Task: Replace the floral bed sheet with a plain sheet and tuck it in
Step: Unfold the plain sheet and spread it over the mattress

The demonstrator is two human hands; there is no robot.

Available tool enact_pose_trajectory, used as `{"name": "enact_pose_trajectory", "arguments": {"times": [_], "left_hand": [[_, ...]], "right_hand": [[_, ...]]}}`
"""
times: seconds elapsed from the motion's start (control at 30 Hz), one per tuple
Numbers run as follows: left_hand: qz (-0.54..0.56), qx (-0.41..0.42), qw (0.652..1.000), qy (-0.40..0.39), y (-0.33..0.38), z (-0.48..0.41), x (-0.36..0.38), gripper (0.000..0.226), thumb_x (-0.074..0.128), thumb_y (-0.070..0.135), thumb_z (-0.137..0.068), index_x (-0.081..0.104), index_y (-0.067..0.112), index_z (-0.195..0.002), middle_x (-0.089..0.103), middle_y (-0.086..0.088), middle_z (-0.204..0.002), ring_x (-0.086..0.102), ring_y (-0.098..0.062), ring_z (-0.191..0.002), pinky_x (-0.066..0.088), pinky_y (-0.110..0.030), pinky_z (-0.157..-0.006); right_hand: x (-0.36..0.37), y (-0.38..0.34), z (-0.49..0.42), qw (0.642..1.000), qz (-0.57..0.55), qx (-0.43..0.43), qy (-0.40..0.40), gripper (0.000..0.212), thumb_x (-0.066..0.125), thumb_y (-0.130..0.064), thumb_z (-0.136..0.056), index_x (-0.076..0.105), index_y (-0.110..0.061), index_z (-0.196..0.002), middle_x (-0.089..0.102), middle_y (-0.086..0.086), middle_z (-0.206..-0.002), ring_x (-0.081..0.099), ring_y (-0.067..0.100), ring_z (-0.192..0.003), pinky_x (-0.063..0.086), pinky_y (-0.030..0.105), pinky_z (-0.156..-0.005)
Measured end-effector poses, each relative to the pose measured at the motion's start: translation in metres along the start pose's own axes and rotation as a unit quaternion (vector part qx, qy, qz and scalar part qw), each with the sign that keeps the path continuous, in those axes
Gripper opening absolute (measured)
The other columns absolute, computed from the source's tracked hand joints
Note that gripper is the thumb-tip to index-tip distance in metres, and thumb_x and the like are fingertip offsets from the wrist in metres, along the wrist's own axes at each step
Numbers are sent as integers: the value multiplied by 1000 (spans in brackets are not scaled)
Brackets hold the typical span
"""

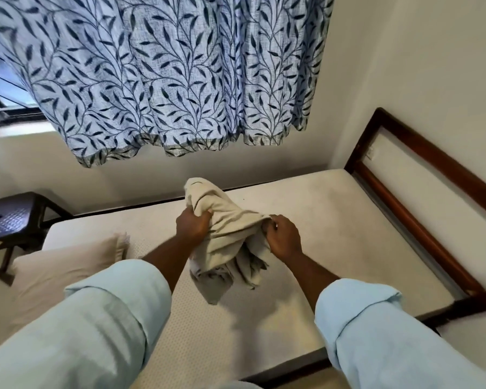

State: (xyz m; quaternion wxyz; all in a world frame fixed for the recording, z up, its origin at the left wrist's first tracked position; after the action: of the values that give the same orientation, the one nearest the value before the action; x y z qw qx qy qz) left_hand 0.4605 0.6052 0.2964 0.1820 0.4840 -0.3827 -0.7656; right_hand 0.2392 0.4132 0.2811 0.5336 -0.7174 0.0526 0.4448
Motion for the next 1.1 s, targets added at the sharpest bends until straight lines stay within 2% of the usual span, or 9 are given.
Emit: {"name": "enact_pose_trajectory", "arguments": {"times": [0.1, 0.2, 0.33, 0.53, 0.6, 0.73, 0.87, 1.0, 1.1], "left_hand": [[16, -42, 999, 31, -12, -18, -16, 50, 60, 35, -91, 59, 10, -134, 63, -17, -132, 59, -39, -119, 49, -44, -103], [40, -59, 996, 47, -22, -33, -29, 42, 60, 30, -92, 63, 12, -129, 63, -14, -131, 58, -38, -122, 48, -42, -105], [57, -65, 994, 65, -35, -56, -39, 45, 62, 41, -95, 64, 11, -129, 62, -13, -134, 55, -35, -126, 43, -38, -108], [10, -26, 997, 74, -38, -79, -47, 29, 62, 44, -90, 52, 20, -79, 65, -12, -94, 63, -37, -95, 52, -42, -86], [-13, 11, 1000, 26, -27, -74, -34, 37, 68, 54, -85, 54, 21, -81, 66, -7, -90, 64, -29, -87, 52, -37, -77], [21, 25, 965, -260, 3, -32, 39, 47, 82, 46, -79, 68, 7, -102, 69, -5, -92, 65, -15, -80, 52, -23, -60], [31, 65, 971, -230, 20, -21, 53, 31, 77, 30, -88, 72, 6, -107, 70, -3, -97, 64, -12, -82, 51, -21, -68], [110, 10, 967, -231, 32, -19, 54, 10, 62, 20, -98, 68, 14, -92, 64, -6, -88, 60, -14, -72, 42, -21, -56], [189, -57, 950, -242, 35, -18, 53, 11, 56, 17, -96, 64, 20, -90, 61, -8, -95, 59, -22, -86, 49, -34, -78]], "right_hand": [[-4, -13, -19, 1000, -8, 13, 16, 34, 49, -24, -103, 67, -16, -131, 70, 6, -127, 64, 27, -118, 48, 31, -96], [2, -31, -34, 1000, 1, -14, 0, 32, 48, -22, -104, 66, -15, -129, 71, 6, -122, 66, 27, -112, 45, 26, -87], [18, -38, -48, 1000, -22, 8, 1, 22, 47, -26, -106, 66, -15, -108, 72, 5, -101, 65, 26, -92, 38, 26, -74], [47, -36, -51, 996, -56, 59, -22, 39, 48, -33, -104, 56, -16, -71, 64, 3, -74, 61, 27, -76, 37, 34, -61], [53, -45, -56, 995, -66, 55, -43, 42, 50, -35, -104, 50, -17, -65, 58, -2, -67, 57, 22, -69, 37, 31, -58], [62, -74, -65, 992, -72, 13, -100, 48, 57, -34, -101, 44, -20, -57, 48, -7, -58, 45, 10, -58, 34, 30, -55], [64, -84, -71, 984, -102, -8, -149, 46, 63, -33, -96, 48, -20, -55, 48, -10, -55, 43, 9, -54, 35, 30, -57], [50, -72, -80, 979, -129, 2, -159, 50, 69, -46, -92, 46, -22, -55, 42, -4, -56, 38, 8, -51, 31, 27, -50], [58, -68, -75, 961, -145, 11, -237, 39, 73, -45, -90, 62, -14, -69, 57, 3, -69, 50, 12, -64, 41, 22, -53]]}}
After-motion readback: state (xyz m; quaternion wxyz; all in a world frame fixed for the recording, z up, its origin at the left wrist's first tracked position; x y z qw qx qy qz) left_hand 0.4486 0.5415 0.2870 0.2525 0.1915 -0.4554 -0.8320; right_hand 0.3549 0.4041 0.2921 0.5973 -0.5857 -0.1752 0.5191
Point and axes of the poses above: each hand's wrist, its own z-axis away from the middle knuckle, its own x-axis out of the palm, y = z × x, the point moved 10 cm from there along -z, towards the middle knuckle
